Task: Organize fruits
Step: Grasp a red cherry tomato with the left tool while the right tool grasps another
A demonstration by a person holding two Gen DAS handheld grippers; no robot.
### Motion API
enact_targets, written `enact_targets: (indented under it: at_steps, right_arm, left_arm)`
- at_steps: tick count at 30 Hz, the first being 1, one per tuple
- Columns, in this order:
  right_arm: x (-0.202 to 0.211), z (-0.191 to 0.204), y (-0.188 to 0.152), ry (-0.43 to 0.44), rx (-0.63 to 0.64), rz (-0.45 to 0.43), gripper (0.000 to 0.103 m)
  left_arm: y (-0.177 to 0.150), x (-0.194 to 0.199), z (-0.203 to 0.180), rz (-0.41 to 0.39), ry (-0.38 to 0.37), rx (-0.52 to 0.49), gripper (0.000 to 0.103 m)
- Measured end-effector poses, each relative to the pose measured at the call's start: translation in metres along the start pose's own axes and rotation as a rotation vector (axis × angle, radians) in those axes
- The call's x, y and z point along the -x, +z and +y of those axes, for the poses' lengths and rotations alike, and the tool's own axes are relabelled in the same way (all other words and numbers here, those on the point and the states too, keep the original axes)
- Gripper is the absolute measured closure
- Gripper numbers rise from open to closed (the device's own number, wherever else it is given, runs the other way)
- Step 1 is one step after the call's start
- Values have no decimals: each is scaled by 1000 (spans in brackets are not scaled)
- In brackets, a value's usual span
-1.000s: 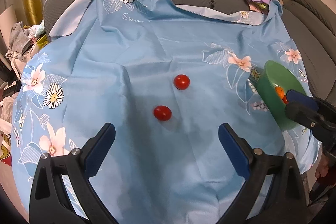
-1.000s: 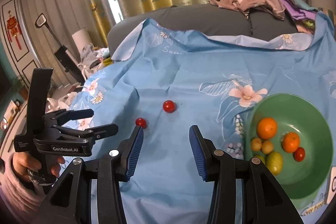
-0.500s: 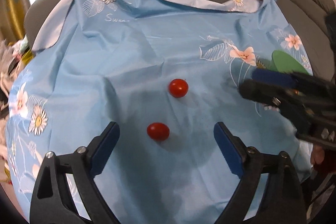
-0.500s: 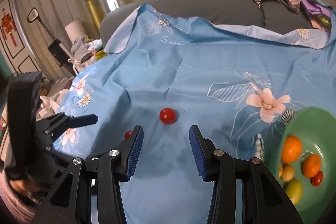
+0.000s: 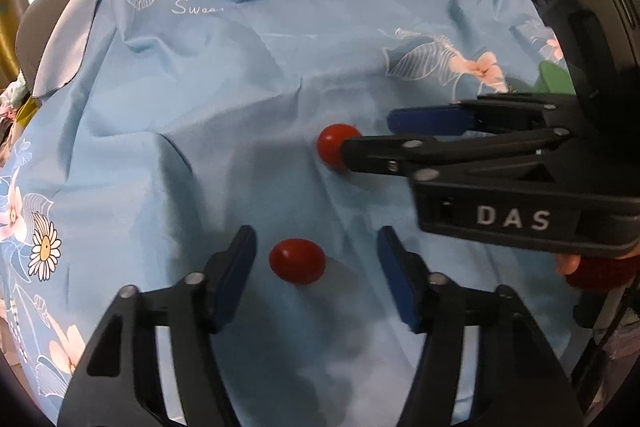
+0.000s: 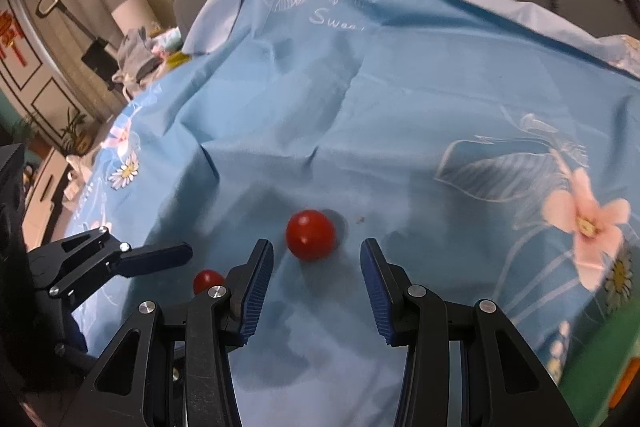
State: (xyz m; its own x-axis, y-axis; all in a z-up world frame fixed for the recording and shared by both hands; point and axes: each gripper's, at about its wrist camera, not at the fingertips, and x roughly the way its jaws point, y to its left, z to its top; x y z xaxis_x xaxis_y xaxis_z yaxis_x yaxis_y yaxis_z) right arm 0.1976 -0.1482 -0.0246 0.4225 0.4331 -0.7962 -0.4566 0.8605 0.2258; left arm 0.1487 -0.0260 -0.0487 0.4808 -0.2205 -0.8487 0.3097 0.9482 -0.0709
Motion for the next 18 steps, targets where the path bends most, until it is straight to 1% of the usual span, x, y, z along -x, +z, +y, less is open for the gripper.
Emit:
enact_targets:
  at_steps: [1,6,9,10,11,13,18]
  right_arm:
    - [-4,1,2,4,6,4,57]
    - [-20,6,8,1,35,30,57]
    - [-28,8,9,-7,37,51,57]
    - [-30,8,8,-15,36,58,59]
    - [-31,9,9,-25,44,52,65]
    - [-32,10,9,-37,57,52,70]
    - [-28,7,7,-38,45,45,71]
  left_arm:
    - [0,-3,1,8,3,2,47]
    - [-1,-16,3,47,29,-9,63]
    - [-2,-17,4,48,40,-10,67]
    - [-2,-17,5,47,40,-10,68]
    - [-2,-16,4,43,44,-12,72]
    - [-2,-16,3,39,48,-21,73]
    - [-2,-14,2,31,49,-22,73]
